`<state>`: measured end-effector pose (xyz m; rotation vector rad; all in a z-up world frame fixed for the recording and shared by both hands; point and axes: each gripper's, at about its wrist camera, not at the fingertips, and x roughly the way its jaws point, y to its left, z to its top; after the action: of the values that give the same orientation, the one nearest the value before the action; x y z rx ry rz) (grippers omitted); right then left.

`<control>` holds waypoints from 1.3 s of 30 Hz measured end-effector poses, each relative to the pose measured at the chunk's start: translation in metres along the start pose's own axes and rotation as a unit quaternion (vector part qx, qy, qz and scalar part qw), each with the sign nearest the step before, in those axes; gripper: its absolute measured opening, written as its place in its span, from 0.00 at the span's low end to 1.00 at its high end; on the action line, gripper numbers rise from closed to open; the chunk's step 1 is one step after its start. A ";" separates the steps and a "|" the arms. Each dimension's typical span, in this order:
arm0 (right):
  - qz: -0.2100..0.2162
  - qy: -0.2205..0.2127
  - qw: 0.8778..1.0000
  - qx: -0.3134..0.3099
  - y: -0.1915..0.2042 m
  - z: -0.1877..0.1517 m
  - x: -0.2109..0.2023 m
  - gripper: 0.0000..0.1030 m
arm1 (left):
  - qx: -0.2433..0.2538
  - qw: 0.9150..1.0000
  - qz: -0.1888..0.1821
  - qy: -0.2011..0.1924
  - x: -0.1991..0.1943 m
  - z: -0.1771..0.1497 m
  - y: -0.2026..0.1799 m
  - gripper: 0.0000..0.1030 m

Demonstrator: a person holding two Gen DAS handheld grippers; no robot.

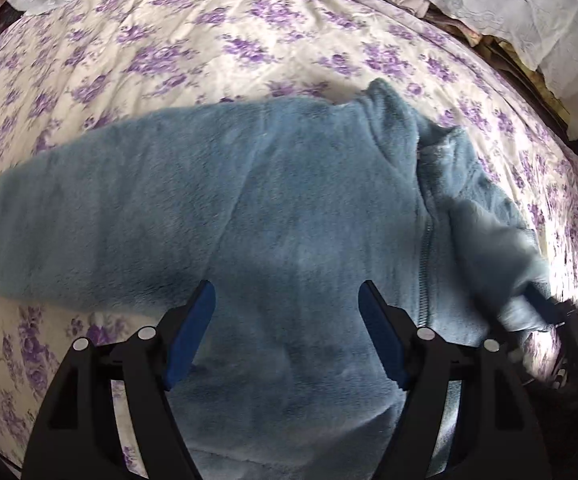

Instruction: Fold small clothes

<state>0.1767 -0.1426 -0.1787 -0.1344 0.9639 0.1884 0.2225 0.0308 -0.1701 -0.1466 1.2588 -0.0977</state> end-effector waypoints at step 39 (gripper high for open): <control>0.015 -0.057 0.943 0.329 -0.182 -0.100 -0.090 0.45 | 0.291 0.950 0.050 -0.101 0.010 -0.026 -0.166 0.12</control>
<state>0.0862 -0.3489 -0.1549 0.5015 0.8698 -0.1049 0.2022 -0.1358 -0.1597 0.4100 0.9853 -0.3521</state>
